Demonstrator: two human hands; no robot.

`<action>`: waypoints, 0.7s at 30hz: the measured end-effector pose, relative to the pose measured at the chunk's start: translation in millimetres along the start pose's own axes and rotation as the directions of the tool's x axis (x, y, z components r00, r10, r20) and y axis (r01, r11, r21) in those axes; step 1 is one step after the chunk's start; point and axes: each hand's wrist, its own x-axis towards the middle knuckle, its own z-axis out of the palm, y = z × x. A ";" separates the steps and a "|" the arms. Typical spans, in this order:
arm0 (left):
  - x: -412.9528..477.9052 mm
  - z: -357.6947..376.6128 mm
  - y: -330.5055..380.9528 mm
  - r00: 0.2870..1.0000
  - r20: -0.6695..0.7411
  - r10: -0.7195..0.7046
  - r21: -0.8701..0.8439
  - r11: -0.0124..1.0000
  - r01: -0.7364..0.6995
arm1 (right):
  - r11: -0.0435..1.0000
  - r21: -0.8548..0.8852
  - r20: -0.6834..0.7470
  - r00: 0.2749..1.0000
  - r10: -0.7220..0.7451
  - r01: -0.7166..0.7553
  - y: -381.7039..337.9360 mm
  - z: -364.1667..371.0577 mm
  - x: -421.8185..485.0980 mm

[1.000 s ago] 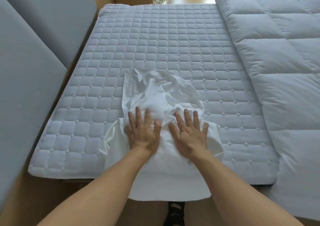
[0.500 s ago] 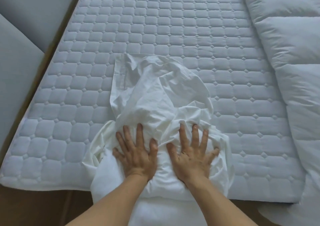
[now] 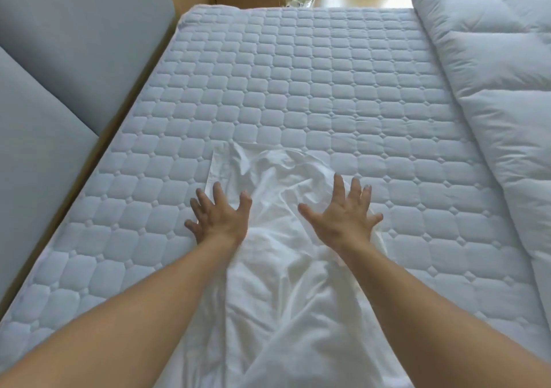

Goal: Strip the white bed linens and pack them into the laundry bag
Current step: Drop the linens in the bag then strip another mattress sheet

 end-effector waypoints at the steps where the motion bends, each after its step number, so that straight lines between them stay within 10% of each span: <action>1: 13.3 0.7 1.3 0.998 0.046 -0.037 0.006 0.999 0.037 | 0.999 -0.034 0.026 0.999 0.023 -0.023 1.2 0.8 14.7; 6: 59.8 12.5 2.8 0.985 0.106 -0.133 0.003 0.991 0.133 | 0.991 0.027 0.093 0.988 0.126 -0.129 6.5 21.0 59.4; 10: 77.5 8.2 12.9 0.975 0.065 -0.211 -0.434 0.874 0.218 | 0.983 0.130 0.048 0.991 0.128 -0.133 3.3 22.9 75.3; 21: -3.4 -91.5 38.3 0.977 0.089 0.193 -0.783 0.620 -0.051 | 0.716 0.690 -0.040 0.993 -0.111 0.108 -24.3 -65.7 0.4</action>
